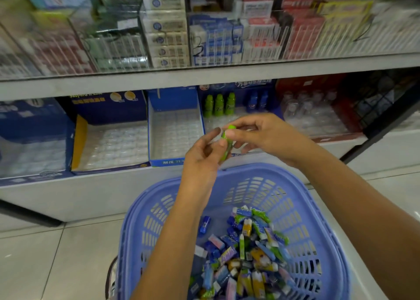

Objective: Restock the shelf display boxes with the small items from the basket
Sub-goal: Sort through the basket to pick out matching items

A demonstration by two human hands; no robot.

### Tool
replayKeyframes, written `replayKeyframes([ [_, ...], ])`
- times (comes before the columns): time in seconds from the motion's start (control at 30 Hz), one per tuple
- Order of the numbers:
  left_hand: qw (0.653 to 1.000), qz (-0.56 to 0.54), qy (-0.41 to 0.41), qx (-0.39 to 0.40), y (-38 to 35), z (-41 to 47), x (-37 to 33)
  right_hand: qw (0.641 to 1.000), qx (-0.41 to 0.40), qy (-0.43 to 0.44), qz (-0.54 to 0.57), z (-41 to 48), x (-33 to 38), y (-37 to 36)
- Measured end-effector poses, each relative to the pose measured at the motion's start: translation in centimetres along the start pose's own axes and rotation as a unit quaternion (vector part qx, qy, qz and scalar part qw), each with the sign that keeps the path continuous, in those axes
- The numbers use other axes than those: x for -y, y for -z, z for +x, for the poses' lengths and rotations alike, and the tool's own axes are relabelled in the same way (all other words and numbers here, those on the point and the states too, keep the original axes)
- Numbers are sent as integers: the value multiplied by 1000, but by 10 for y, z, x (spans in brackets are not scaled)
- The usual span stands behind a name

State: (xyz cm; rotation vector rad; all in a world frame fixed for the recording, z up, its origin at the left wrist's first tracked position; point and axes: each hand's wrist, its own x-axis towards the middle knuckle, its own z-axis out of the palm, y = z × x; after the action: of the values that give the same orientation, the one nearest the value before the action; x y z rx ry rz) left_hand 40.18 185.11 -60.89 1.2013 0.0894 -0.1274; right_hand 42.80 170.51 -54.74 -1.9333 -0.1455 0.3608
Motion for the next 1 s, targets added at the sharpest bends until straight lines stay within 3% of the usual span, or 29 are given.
replayKeyframes([
  [0.1, 990, 92, -96, -41, -4, -4, -1, 996, -61, -24, 61, -1, 2, -1],
  [0.23, 976, 125, -165, -62, -10, -6, -5, 989, -55, -34, 135, 0, 3, -3],
  [0.4, 946, 281, -153, -55, -8, 1, 0, 983, -124, 17, 130, 14, 0, -3],
  [0.5, 857, 498, -135, 6, -2, 3, 12, 982, -178, 61, 31, 37, 0, 7],
  [0.6, 744, 649, -143, 68, 3, -2, 28, 979, -147, 94, -102, 64, -1, 10],
  [0.67, 694, 696, -164, 85, 7, -3, 35, 970, -116, 103, -188, 84, -4, 8],
  [0.77, 681, 702, -187, 89, 12, -2, 38, 938, -70, 104, -323, 109, -7, 8],
  [1.0, 685, 696, -194, 92, 15, -1, 41, 939, -16, 82, -334, 136, -11, 13],
])
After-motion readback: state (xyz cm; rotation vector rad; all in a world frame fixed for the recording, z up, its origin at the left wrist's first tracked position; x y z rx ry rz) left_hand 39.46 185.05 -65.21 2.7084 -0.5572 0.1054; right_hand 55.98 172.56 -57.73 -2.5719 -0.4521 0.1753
